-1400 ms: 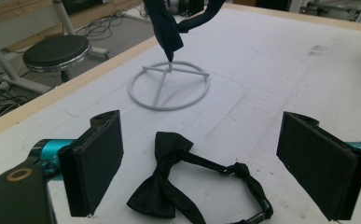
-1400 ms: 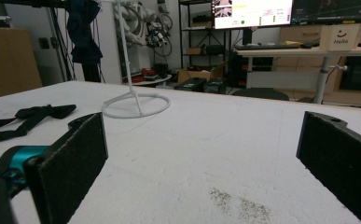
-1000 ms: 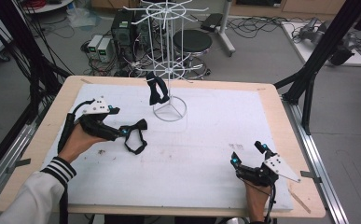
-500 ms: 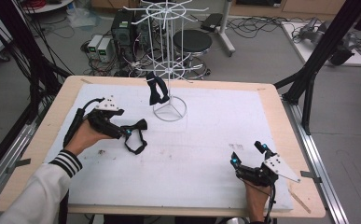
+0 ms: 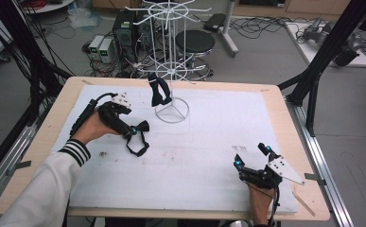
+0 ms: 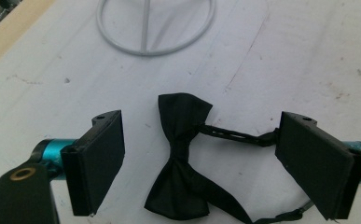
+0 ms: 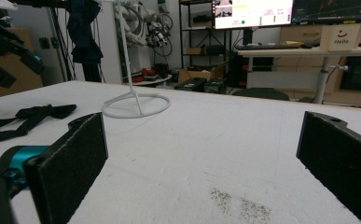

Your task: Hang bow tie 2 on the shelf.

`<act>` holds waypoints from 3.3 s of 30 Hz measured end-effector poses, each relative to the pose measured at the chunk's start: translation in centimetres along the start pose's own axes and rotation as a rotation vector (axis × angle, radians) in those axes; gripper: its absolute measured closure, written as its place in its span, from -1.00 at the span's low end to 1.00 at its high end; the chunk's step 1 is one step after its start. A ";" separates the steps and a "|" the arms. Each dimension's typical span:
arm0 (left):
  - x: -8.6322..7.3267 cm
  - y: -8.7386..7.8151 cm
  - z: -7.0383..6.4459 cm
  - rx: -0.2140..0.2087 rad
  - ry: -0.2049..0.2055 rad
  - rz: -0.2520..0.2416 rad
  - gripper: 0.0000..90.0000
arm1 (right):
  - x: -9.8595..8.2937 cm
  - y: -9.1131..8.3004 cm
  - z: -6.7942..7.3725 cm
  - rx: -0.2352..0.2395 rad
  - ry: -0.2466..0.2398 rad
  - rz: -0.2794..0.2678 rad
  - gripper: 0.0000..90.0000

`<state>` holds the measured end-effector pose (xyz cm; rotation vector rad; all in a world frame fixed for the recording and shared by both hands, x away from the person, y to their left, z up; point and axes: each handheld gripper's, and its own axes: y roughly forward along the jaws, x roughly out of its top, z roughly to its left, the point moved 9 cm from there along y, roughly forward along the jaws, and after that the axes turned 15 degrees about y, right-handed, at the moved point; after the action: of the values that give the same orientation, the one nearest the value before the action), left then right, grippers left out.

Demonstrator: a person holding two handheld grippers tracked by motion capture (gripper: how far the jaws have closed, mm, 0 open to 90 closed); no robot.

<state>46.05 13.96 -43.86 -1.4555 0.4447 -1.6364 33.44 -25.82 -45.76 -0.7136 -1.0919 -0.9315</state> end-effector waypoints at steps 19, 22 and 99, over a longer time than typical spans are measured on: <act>-2.7 2.8 0.8 -0.033 -0.037 0.114 -0.44 | 0.0 0.0 0.0 -0.003 -0.003 0.001 -0.98; -2.8 3.4 0.7 -0.038 -0.037 0.129 -0.36 | 0.0 0.0 0.0 -0.001 -0.001 0.002 -0.98; 2.1 -1.9 -2.1 0.053 -0.008 -0.257 0.70 | 0.0 0.0 0.0 -0.001 0.000 0.001 -0.98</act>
<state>43.52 12.76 -41.72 -1.5281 0.2142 -1.8278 33.43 -25.79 -45.77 -0.7150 -1.0911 -0.9310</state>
